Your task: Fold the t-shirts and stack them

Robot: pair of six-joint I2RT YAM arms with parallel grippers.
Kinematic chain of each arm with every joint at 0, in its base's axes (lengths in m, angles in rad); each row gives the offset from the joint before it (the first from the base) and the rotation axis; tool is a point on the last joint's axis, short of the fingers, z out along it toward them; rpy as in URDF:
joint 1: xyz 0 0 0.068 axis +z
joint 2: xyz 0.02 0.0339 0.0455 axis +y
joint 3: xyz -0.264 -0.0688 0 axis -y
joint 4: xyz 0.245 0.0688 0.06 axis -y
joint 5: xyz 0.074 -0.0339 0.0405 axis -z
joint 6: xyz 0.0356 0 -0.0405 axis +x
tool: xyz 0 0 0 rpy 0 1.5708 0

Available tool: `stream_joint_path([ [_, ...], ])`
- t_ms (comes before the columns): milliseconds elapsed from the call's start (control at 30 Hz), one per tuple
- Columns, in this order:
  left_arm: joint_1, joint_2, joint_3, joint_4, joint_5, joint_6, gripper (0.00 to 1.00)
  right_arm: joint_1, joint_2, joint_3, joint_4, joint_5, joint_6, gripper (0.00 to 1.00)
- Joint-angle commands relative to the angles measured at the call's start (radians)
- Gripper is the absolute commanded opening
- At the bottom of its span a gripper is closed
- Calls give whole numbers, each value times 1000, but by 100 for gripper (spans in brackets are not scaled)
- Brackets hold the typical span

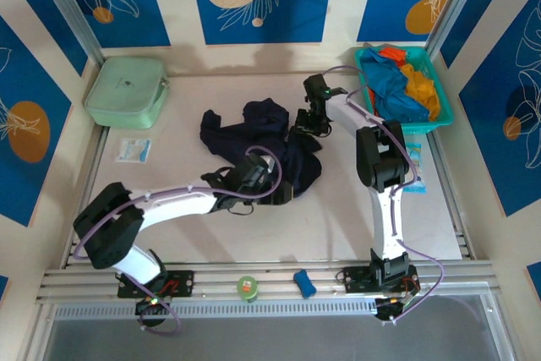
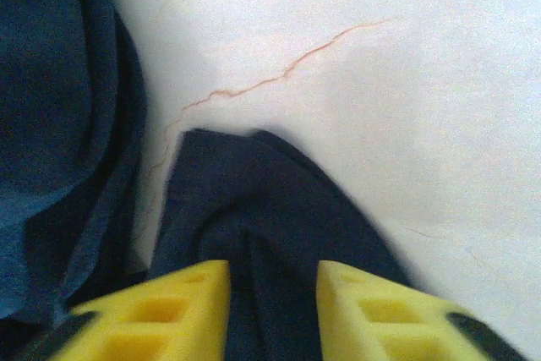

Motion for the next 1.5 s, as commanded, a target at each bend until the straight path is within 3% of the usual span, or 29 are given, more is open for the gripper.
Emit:
stream_joint_path([
  [0, 8, -111, 88, -207, -116, 99, 96, -1, -119, -55, -49, 13, -11, 50],
  [267, 133, -204, 133, -419, -243, 151, 100, -4, -405, -418, 21, -55, 74, 62],
  [333, 197, -205, 117, -420, -237, 144, 100, 15, -471, -513, 33, -67, 98, 67],
  [533, 418, -157, 66, -282, -128, 141, 99, 113, -620, -769, 116, -114, 231, 70],
  [667, 478, -46, 103, -186, -84, 168, 97, 180, -610, -837, 184, -114, 316, 71],
  [900, 485, 176, 152, -74, 12, 150, 89, 233, -441, -765, 212, -37, 373, 69],
  [1067, 485, 259, 128, -20, 34, 128, 81, 251, -323, -713, 215, -6, 379, 56],
  [1133, 485, 262, 114, -8, 36, 125, 73, 251, -294, -706, 218, -7, 378, 41],
  [1200, 485, 255, 103, -6, 35, 126, 59, 250, -281, -706, 214, 5, 369, 10],
  [1233, 485, 245, 99, -12, 32, 127, 48, 246, -281, -708, 206, 17, 361, 0],
  [1267, 485, 234, 95, -21, 28, 133, 35, 241, -285, -708, 193, 32, 352, 0],
  [1367, 484, 178, 78, -55, 12, 139, 7, 215, -341, -731, 164, 80, 310, 0],
  [1400, 485, 153, 69, -67, 8, 139, 1, 202, -366, -739, 151, 98, 292, 0],
  [1467, 484, 83, 45, -108, -7, 133, 0, 172, -422, -744, 109, 150, 240, 0],
])
